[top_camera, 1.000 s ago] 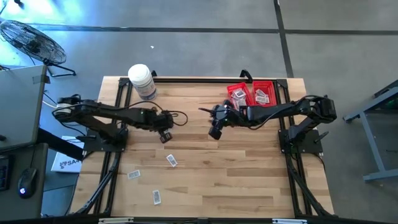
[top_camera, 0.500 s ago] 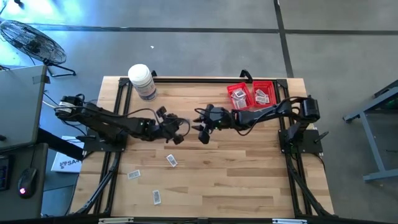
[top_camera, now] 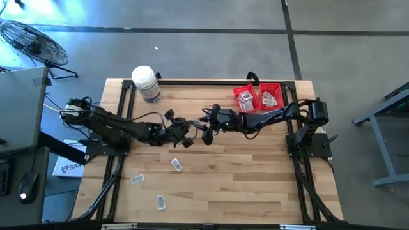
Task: Pick & Place First Aid Supplies
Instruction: Put the ointment pack into the right red bin
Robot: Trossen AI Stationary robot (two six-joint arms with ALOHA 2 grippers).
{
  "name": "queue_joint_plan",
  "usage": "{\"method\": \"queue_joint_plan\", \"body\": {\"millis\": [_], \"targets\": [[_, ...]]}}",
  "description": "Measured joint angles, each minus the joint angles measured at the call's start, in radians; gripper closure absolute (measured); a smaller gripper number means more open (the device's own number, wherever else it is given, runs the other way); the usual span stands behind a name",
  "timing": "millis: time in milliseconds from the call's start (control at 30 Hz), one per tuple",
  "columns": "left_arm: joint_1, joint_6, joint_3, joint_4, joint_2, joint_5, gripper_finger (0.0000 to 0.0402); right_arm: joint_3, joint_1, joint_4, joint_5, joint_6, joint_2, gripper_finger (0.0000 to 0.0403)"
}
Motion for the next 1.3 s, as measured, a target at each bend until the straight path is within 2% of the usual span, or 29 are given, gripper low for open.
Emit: {"method": "queue_joint_plan", "body": {"millis": [167,467,567,767,900,967,1067,1167,1300], "targets": [[0.000,0.018,0.000,0.030,0.004,0.002,0.0401,0.000,0.000,-0.024,0.002,0.027,0.000,0.0284],[0.000,0.016,0.000,0.024,0.004,0.009,0.0401,0.000,-0.001,-0.024,0.014,0.010,0.000,0.0393],[0.001,0.000,0.000,0.023,0.004,0.027,0.0396,0.000,-0.001,-0.028,0.014,0.005,0.000,0.0395],[0.001,-0.001,0.000,-0.004,-0.008,0.039,0.0335,0.000,0.000,-0.046,0.050,0.001,0.000,0.0399],[0.001,0.020,0.000,-0.104,-0.051,0.032,0.0283,0.000,0.000,-0.068,0.064,-0.007,-0.001,0.0398],[0.001,0.020,0.000,-0.194,-0.092,-0.006,0.0262,0.000,0.000,-0.115,0.082,-0.012,-0.017,0.0399],[0.000,-0.027,0.000,-0.338,-0.164,-0.100,0.0243,0.000,0.000,-0.248,0.185,-0.040,-0.077,0.0400],[0.001,-0.114,0.001,-0.467,-0.236,-0.170,0.0238,0.000,-0.008,-0.451,0.314,-0.033,-0.175,0.0400],[0.000,-0.201,-0.015,-0.538,-0.291,-0.178,0.0237,0.001,-0.059,-0.772,0.474,0.032,-0.309,0.0401]]}}
